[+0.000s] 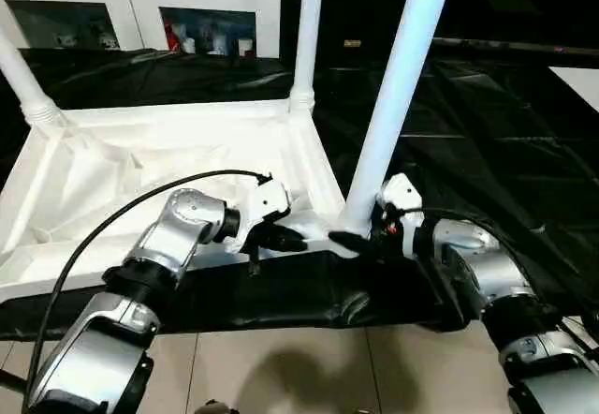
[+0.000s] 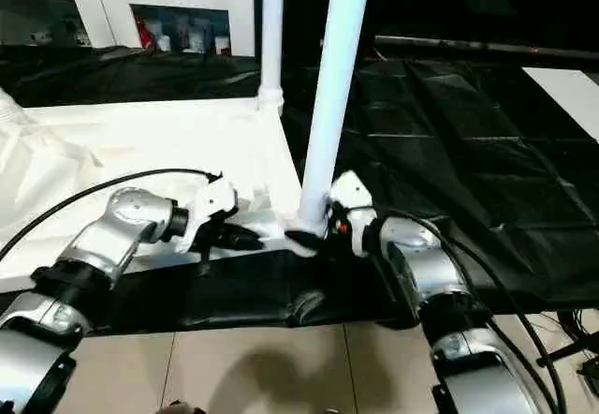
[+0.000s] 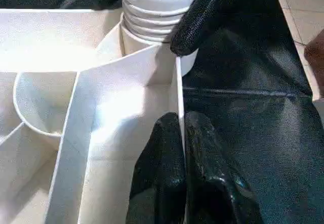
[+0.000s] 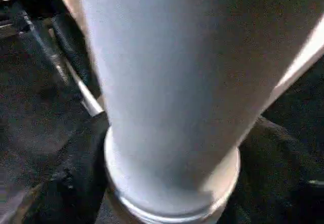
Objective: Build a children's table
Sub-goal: Rotate leg to tighten
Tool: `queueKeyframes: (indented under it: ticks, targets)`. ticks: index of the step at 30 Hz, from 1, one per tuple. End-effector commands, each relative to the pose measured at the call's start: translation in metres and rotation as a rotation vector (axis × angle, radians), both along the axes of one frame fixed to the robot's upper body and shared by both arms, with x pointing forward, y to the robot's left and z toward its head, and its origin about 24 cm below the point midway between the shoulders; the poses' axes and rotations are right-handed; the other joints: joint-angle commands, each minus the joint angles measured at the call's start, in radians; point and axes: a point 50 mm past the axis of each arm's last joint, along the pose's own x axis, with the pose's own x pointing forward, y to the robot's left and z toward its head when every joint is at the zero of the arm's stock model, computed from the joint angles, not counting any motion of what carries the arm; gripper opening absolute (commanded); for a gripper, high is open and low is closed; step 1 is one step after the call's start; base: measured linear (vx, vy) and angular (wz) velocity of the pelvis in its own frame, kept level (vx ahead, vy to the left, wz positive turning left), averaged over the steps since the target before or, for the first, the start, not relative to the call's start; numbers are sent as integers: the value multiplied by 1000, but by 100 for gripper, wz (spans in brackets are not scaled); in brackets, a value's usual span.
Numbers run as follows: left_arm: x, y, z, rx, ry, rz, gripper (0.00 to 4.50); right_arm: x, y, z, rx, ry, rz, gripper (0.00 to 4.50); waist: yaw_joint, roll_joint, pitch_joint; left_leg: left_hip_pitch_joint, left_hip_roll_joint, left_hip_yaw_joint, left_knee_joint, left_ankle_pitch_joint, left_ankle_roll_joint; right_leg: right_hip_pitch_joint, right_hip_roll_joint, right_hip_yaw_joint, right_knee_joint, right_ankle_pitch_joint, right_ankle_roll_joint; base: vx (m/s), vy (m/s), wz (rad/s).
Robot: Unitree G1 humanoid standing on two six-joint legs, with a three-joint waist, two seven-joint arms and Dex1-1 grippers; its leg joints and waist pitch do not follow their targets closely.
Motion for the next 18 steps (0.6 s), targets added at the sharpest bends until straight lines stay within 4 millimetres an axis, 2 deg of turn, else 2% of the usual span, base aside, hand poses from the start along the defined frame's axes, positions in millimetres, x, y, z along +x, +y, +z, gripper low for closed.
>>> queueKeyframes:
  ticks: [1,6,7,11,12,13,14,15,16,17,18]
  targets:
    - [-7,-7,-4,-16,41,-72,0,1,-5,2,0,1,-18,334,0,-6,-63,13,30,-10,-63,-175,63,48,-52,46,-75,-108,-252,0,0,0]
    - [-9,-6,-3,-22,46,-71,0,1,-4,3,55,24,-41,306,-2,-5,-66,12,29,-10,-61,-144,71,50,-51,47,-69,-64,-259,0,0,0]
    - [-10,-6,-4,-23,47,-70,0,2,-4,3,76,31,-63,289,-2,-5,-66,12,29,-9,-61,-145,72,50,-51,46,-70,-62,-260,0,0,0]
    - [-9,-11,-5,-28,36,-40,0,8,-6,0,111,50,-179,278,-5,-6,-64,12,29,-10,-63,-164,57,49,-52,46,-73,-105,-253,0,0,0]
    - [-1,-17,-7,-23,-2,55,0,15,-7,-9,90,49,-349,277,-10,-4,-62,13,30,-10,-64,-171,46,44,-52,47,-75,-120,-250,0,0,0]
    - [-1,-17,-7,-23,-2,55,0,15,-7,-9,90,49,-349,277,-11,-2,-62,16,29,-11,-65,-179,37,43,-53,47,-77,-133,-249,0,0,0]
    - [6,-23,-8,-23,-19,135,0,21,-9,-14,98,69,-508,276,-14,-6,-64,12,28,-12,-66,-183,21,48,-53,47,-76,-151,-239,0,0,0]
    - [9,-27,-9,-18,-29,179,0,23,-10,-18,94,83,-594,275,-17,-5,-62,15,28,-11,-67,-187,15,43,-51,48,-79,-160,-237,0,0,0]
    - [12,-30,-10,-13,-36,210,0,25,-10,-20,88,94,-649,275,-20,-4,-64,18,26,-12,-66,-196,2,43,-51,47,-80,-176,-235,0,0,0]
    - [13,-31,-10,-11,-39,223,0,25,-10,-22,85,99,-672,275,-20,-5,-64,18,25,-12,-65,-196,0,44,-52,47,-81,-177,-234,0,0,0]
    - [18,-39,-11,-6,-51,309,0,28,-6,-24,78,100,-752,275,-18,-4,-64,16,24,-12,-65,-199,7,46,-52,47,-83,-178,-228,0,0,0]
